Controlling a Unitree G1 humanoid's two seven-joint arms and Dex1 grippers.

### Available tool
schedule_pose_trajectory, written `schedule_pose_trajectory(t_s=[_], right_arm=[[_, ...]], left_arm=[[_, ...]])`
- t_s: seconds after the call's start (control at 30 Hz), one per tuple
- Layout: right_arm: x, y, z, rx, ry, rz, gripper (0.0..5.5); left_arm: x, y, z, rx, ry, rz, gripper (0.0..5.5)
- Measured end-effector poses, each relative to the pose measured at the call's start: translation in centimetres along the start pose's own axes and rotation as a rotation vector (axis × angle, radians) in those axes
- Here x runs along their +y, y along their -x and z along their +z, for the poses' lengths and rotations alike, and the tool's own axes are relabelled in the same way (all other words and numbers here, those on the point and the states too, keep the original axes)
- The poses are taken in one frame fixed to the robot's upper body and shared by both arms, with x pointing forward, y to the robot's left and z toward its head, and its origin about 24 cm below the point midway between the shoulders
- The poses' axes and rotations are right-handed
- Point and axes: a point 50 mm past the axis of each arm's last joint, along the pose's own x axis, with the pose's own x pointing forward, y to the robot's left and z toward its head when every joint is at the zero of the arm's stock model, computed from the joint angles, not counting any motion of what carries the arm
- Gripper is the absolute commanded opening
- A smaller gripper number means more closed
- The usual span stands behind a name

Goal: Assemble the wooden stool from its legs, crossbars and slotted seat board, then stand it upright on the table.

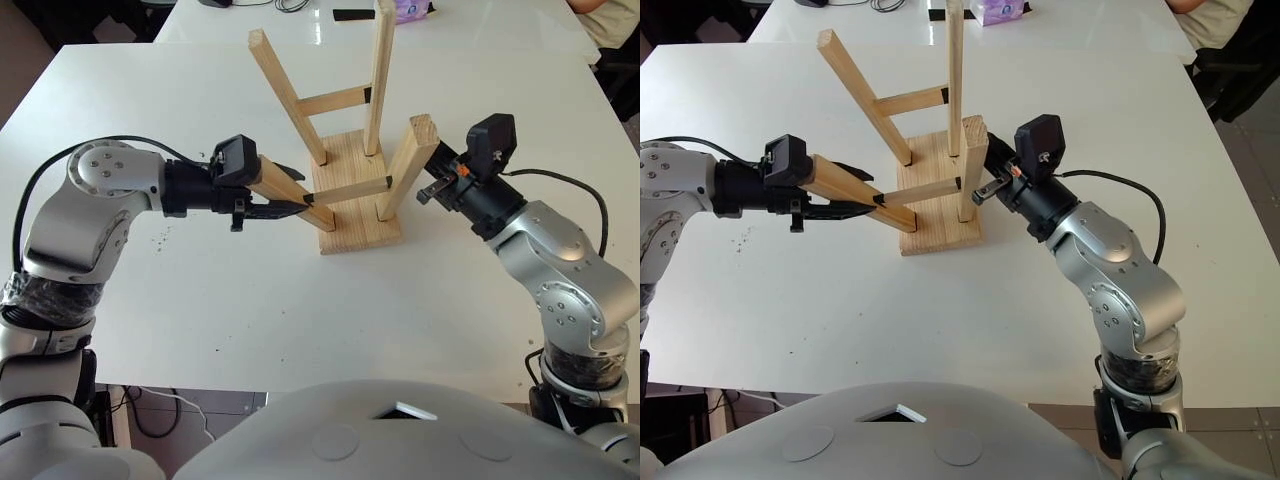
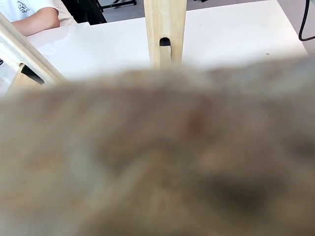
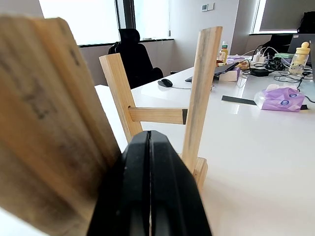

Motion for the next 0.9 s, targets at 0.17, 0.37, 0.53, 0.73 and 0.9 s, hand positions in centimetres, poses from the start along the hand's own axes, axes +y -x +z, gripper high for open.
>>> schedule_pose_trajectory(t_s=[0.17,0.37,0.53,0.73,0.9], right_arm=[[-0.6,0.6,-2.1,0.136,0.032,0.028,0.00],[-1.2,0.3,-2.4,0.145,0.031,0.022,0.00],[-1.7,0.4,-2.6,0.158,0.033,0.012,0.00],[-1.5,0.4,-3.4,0.180,-0.002,0.044,0.00],[-1.5,0.3,-3.6,0.177,-0.018,0.063,0.00]], left_arm=[[-0.1,0.0,0.1,-0.004,-0.005,-0.003,2.04],[0.1,-0.4,0.3,-0.026,0.010,0.013,2.04],[0.3,-0.9,0.4,-0.091,0.030,0.083,2.42],[1.0,-0.6,0.5,-0.151,0.064,0.178,2.91],[0.9,0.0,1.4,-0.198,0.058,0.196,3.79]])
